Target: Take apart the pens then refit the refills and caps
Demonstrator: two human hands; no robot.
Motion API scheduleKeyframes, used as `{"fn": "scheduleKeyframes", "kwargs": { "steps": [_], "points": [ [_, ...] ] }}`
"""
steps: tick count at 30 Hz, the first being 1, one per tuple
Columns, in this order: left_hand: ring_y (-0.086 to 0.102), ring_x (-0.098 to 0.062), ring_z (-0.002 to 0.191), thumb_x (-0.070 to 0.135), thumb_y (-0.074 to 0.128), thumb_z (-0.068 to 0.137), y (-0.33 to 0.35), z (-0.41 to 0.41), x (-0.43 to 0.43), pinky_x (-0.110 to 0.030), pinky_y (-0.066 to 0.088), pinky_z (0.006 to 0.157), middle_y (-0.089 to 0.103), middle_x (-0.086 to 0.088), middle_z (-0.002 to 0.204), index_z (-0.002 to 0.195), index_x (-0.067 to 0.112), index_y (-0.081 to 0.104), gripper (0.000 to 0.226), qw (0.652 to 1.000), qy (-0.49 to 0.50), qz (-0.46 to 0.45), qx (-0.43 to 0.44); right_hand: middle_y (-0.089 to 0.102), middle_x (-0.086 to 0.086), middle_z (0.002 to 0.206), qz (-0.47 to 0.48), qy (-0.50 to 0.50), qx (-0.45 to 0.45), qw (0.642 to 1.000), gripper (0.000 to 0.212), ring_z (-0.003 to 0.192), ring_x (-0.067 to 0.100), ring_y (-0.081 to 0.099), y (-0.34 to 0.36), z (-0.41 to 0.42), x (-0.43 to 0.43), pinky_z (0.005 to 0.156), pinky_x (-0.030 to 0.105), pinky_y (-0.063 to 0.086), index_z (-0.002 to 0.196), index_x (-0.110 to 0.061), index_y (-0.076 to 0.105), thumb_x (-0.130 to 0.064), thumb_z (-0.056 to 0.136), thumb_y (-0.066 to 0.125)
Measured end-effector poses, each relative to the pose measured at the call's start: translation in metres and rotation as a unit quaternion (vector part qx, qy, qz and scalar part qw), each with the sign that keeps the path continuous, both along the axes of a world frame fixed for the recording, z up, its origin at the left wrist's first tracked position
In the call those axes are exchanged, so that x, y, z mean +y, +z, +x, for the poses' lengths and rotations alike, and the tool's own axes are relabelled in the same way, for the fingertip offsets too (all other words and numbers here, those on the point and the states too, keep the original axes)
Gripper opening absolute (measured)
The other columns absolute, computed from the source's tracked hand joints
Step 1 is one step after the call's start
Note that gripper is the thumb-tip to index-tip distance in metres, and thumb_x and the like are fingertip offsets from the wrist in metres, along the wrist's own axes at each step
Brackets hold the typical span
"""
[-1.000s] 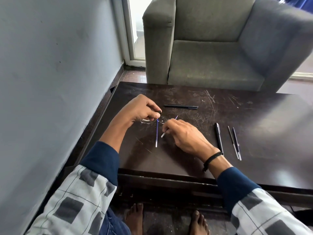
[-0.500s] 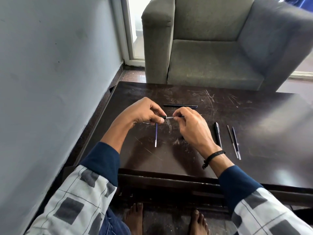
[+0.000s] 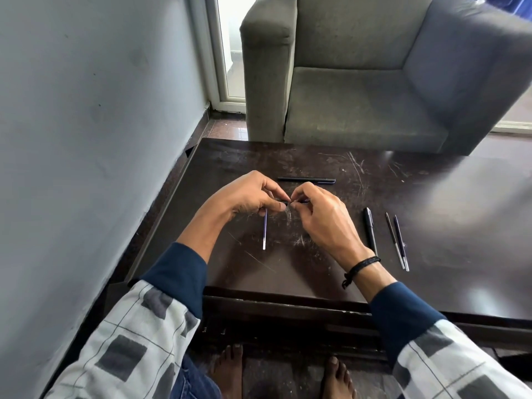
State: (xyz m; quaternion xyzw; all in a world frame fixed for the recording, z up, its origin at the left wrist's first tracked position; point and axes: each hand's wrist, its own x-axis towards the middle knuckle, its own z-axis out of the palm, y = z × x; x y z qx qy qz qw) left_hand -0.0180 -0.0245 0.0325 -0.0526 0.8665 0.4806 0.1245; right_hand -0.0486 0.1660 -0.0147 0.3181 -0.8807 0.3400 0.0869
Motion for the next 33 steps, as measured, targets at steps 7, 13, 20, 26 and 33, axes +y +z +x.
{"fn": "scheduleKeyframes", "kwargs": {
  "steps": [7, 13, 20, 26, 33],
  "points": [
    [0.053, -0.004, 0.052, -0.002, 0.068, 0.093, -0.005, -0.003, -0.002, -0.015, 0.043, 0.048, 0.065, -0.008, 0.074, 0.103, 0.001, 0.074, 0.013, 0.998, 0.048, -0.017, -0.030, 0.058, -0.014, 0.093, 0.025, -0.002, 0.011, 1.000, 0.021, 0.079, 0.009, 0.054, 0.001, -0.002, 0.003, 0.071, 0.028, 0.044, 0.103, -0.020, 0.059, -0.014, 0.088, 0.072],
    [0.053, -0.004, 0.055, 0.000, 0.065, 0.095, -0.005, -0.004, -0.006, -0.015, 0.042, 0.050, 0.064, -0.006, 0.074, 0.101, 0.006, 0.073, 0.011, 0.997, 0.069, -0.013, -0.037, 0.069, -0.003, 0.096, 0.039, -0.082, 0.081, 0.993, 0.009, 0.091, 0.021, 0.057, -0.002, -0.013, 0.012, 0.074, 0.034, 0.048, 0.094, -0.016, 0.072, -0.013, 0.086, 0.071],
    [0.050, -0.009, 0.054, 0.003, 0.068, 0.095, -0.006, -0.002, -0.002, -0.017, 0.040, 0.051, 0.064, -0.008, 0.073, 0.107, 0.004, 0.073, 0.013, 0.999, 0.035, -0.018, -0.037, 0.071, -0.007, 0.090, 0.034, -0.040, 0.087, 0.995, 0.009, 0.092, 0.022, 0.052, -0.006, -0.014, 0.008, 0.083, 0.038, 0.042, 0.089, -0.018, 0.071, -0.010, 0.086, 0.072],
    [0.050, -0.005, 0.051, 0.003, 0.065, 0.097, -0.004, -0.002, -0.001, -0.015, 0.041, 0.049, 0.065, -0.007, 0.073, 0.109, 0.009, 0.074, 0.016, 0.999, 0.018, -0.018, -0.032, 0.071, -0.014, 0.094, 0.022, -0.020, 0.072, 0.997, 0.015, 0.101, 0.017, 0.048, -0.003, -0.014, 0.008, 0.088, 0.034, 0.032, 0.096, -0.022, 0.068, -0.017, 0.085, 0.076],
    [0.051, -0.002, 0.047, 0.000, 0.064, 0.097, -0.002, -0.001, -0.005, -0.014, 0.040, 0.047, 0.066, -0.011, 0.076, 0.109, 0.005, 0.073, 0.016, 0.999, 0.028, -0.005, -0.034, 0.069, -0.015, 0.102, 0.042, -0.067, 0.072, 0.994, 0.008, 0.107, 0.018, 0.048, -0.002, -0.028, 0.020, 0.088, 0.034, 0.026, 0.091, -0.026, 0.077, -0.024, 0.084, 0.078]
  ]
}}
